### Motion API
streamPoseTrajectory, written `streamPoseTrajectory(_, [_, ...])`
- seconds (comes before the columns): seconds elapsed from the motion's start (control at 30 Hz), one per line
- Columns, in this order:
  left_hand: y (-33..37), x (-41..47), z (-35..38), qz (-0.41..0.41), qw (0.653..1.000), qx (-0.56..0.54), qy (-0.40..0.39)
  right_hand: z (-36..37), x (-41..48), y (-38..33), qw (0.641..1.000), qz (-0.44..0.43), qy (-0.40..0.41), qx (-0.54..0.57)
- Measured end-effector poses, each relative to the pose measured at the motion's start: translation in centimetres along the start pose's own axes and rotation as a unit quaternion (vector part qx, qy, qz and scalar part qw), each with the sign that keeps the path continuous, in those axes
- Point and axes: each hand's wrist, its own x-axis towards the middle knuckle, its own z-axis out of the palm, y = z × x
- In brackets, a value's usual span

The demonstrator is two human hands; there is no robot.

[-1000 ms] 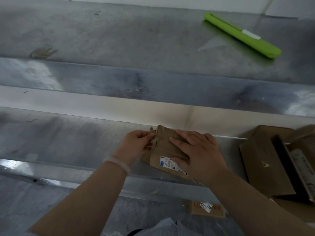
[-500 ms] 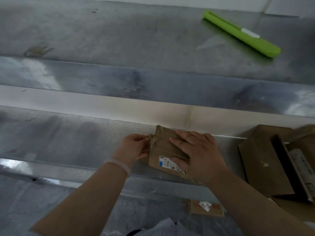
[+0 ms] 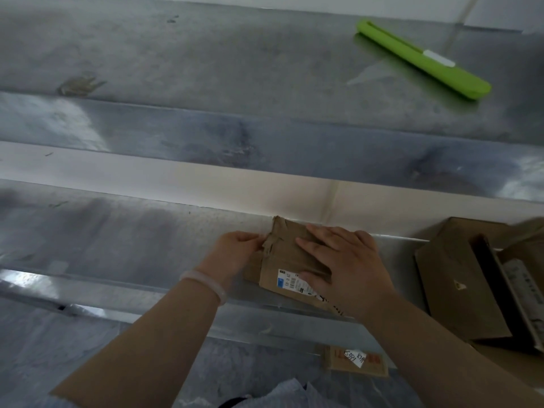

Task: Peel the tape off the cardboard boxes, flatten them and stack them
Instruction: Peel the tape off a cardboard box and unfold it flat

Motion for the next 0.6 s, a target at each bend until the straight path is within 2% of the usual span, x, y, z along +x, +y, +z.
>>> streamPoseTrajectory(0.1, [-0.3, 0.1, 0.3, -0.016, 0.999, -0.041, 0.001, 0.0, 0.0, 0.1, 1.000, 0.001, -0.001, 0.006])
streamPoseTrajectory(0.2, [-0.7, 0.8, 0.2, -0.100, 0.982, -0.151, 0.050, 0.1, -0.1, 0.2, 1.000, 0.005, -0.007, 0.011])
streamPoseTrajectory(0.27, [-1.3, 0.9, -0.6, -0.118, 0.975, -0.177, 0.064, 0.1, -0.1, 0.2, 1.000, 0.004, -0.005, 0.012])
streamPoseTrajectory(0.43, [-1.5, 1.4, -3.3, -0.053, 0.983, -0.148, 0.095, -0.1, -0.2, 0.2, 1.000, 0.001, -0.001, 0.027])
streamPoseTrajectory(0.53, [-1.1, 2.8, -4.7, 0.002, 0.990, -0.002, 0.141, -0.1, -0.3, 0.1, 0.999, 0.005, -0.002, 0.036])
streamPoseTrajectory(0.6, [-0.7, 3.2, -5.2, 0.040, 0.985, 0.054, 0.160, -0.1, -0.3, 0.2, 0.999, 0.002, -0.001, 0.035])
